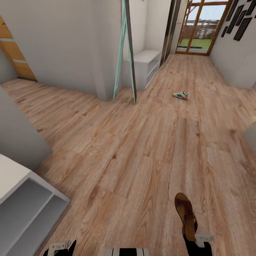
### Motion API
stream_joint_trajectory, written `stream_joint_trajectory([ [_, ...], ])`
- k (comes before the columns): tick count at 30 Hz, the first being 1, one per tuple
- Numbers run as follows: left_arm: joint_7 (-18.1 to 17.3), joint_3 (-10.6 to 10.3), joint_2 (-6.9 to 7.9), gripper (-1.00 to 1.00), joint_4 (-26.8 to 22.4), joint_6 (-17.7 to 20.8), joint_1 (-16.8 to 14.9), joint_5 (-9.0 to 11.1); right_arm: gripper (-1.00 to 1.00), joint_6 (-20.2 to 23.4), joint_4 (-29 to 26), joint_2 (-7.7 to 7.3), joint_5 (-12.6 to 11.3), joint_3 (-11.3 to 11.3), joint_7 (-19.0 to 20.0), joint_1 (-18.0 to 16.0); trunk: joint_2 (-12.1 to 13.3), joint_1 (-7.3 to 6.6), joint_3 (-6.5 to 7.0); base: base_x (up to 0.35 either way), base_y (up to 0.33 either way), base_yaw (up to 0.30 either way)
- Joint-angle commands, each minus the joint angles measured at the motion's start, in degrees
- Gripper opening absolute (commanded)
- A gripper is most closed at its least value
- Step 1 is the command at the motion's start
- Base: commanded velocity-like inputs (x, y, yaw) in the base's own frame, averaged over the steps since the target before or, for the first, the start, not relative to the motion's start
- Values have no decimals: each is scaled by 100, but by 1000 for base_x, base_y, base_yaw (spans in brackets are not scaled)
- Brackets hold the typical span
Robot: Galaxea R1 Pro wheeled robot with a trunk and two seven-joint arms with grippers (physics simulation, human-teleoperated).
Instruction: Pick up the two gym shoes and the two sandals from the corridor floor and place them onto the hallstand (shoe rack) in the corridor, making sure they are on the rack and not on the floor. Arrange them so the two gym shoes are next to each other and the two sandals are next to each other.
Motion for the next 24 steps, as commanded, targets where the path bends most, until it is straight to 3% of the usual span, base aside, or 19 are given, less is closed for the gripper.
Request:
stream_joint_trajectory([
  [1, -35, 48, -5, 100, 2, -29, -4, -57, -100, -19, 8, 0, 19, -48, 26, -3, 0, -1, 5, 0, 0, -193],
  [9, -30, 48, -11, 100, 4, -29, -3, -49, -100, -15, 4, 13, 15, -49, 28, -3, 0, -1, 63, 68, 0, -205],
  [24, -27, 48, -14, 100, 31, -29, -3, -41, -100, -11, 0, 25, 18, -48, 33, -3, 0, -1, 167, 321, -55, -219],
])
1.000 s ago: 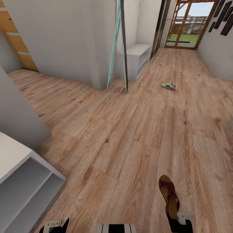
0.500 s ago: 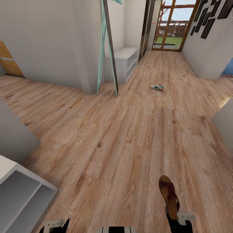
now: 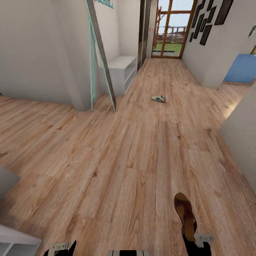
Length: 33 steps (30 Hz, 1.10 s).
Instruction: Pick up the two gym shoes and the two sandals from the corridor floor and place them onto the hallstand (shoe rack) in the corridor, making sure they are on the rack and not on the floor. Arrange them so the two gym shoes are next to each other and the two sandals are next to each other.
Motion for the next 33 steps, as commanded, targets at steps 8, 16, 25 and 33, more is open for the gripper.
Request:
stream_joint_trajectory([
  [8, -35, 48, -5, 100, 1, -28, -5, -58, -100, -17, 6, 1, 12, -52, 29, -4, -1, 3, 47, 335, -76, -220],
  [16, -35, 48, -5, 100, 9, -28, -5, -58, -100, -17, 6, 1, 12, -52, 29, -4, -1, 3, 88, 336, -15, -212],
  [25, -35, 49, -5, 100, 44, -28, -5, -49, -100, -17, 6, 1, 15, -52, 29, -4, -1, 3, 118, 337, -39, -204],
  [33, -35, 50, -5, 100, 45, -28, -5, -49, -100, -17, 6, 1, 14, -52, 29, -4, -1, 3, 161, 337, -73, -221],
])
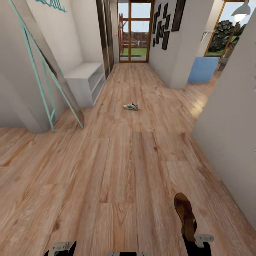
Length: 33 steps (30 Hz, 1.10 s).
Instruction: Pick up the two gym shoes and the two sandals from the corridor floor and place them onto the hallstand (shoe rack) in the corridor, making sure they are on the rack and not on the floor. Arrange them so the two gym shoes are next to each other and the two sandals are next to each other.
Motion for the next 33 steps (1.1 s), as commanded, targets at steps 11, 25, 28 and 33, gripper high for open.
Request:
stream_joint_trajectory([
  [11, -35, 48, -4, 100, 1, -28, -5, -59, -100, -18, 6, 4, 23, -52, 29, -4, -1, 3, 66, 337, -74, -211],
  [25, -35, 47, -4, 100, 1, -28, -5, -59, -100, -18, 6, 9, 24, -52, 29, -4, -1, 3, 184, 337, -74, -49],
  [28, -35, 47, -4, 100, 1, -28, -5, -59, -100, -18, 6, 8, 24, -52, 29, -4, -1, 3, 211, 336, -74, -1],
  [33, -35, 47, -4, 100, 1, -28, -5, -59, -100, -18, 6, 9, 24, -52, 29, -4, -1, 3, 255, 336, -74, 0],
])
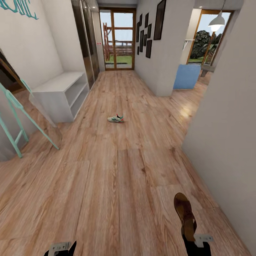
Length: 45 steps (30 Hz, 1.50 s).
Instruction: Pick up the two gym shoes and the two sandals from the corridor floor and place them onto the hallstand (shoe rack) in the corridor, making sure they are on the rack and not on the floor. Arrange them so the two gym shoes are next to each other and the two sandals are next to each other.
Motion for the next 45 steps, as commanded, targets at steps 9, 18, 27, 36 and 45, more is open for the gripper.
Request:
stream_joint_trajectory([
  [9, -35, 48, -5, 100, 2, -28, -6, -59, -100, -17, 5, 0, 19, -52, 29, -3, -1, 3, 76, 337, -74, 0],
  [18, -35, 49, -5, 100, 2, -28, -6, -59, -100, -17, 7, 0, 19, -50, 29, -3, -1, 3, 156, 337, -74, 0],
  [27, -35, 53, -5, 100, 22, -28, -6, -59, -100, -17, 13, 0, 19, -48, 29, -3, -1, 3, 236, 337, -74, 0],
  [36, -35, 57, -4, 100, 118, -28, -6, -59, -100, -17, 13, 0, 19, -46, 29, -3, -1, 3, 317, 337, -60, 0],
  [45, -35, 57, -3, 100, 124, -28, -6, -59, -100, -17, 13, 0, 19, -44, 29, -3, -1, 3, 397, 338, -5, 0],
])
